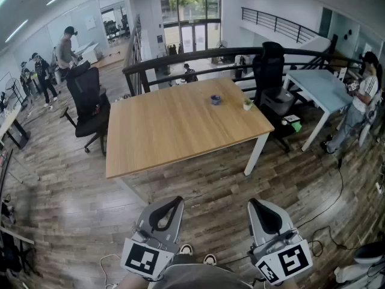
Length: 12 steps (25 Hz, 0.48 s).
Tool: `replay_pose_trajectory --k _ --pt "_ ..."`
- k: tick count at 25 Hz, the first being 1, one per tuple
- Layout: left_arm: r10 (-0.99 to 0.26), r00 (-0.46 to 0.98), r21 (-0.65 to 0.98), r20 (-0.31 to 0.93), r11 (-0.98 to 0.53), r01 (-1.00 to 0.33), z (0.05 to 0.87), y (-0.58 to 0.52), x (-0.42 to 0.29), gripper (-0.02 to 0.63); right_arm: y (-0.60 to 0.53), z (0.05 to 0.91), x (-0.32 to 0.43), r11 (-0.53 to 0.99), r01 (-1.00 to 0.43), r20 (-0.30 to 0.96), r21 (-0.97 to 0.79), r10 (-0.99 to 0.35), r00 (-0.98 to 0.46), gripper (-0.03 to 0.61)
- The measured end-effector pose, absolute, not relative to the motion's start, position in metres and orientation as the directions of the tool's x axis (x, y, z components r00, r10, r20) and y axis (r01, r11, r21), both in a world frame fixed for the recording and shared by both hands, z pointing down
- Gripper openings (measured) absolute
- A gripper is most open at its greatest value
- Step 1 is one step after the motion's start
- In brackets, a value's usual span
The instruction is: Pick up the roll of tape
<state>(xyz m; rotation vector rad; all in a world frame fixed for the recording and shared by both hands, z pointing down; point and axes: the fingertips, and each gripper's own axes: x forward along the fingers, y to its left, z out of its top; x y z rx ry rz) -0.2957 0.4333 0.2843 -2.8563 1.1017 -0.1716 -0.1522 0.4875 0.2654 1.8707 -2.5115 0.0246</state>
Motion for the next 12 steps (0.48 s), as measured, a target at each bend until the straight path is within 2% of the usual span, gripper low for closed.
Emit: replay_pose_trajectory --k 3,12 --pt "-0.668 0.74 -0.104 0.079 -0.744 -0.661 0.287 0.433 -0.292 0.001 0.487 0.263 -0.148 0.301 -0.95 -0.009 -0.084 -0.953 -0.302 0.009" --pt "-0.659 0.751 -0.17 0.044 -0.746 -0.644 0.286 0.432 -0.281 0.002 0.487 0.273 -0.137 0.302 -0.951 0.02 -0.071 -0.953 -0.304 0.009"
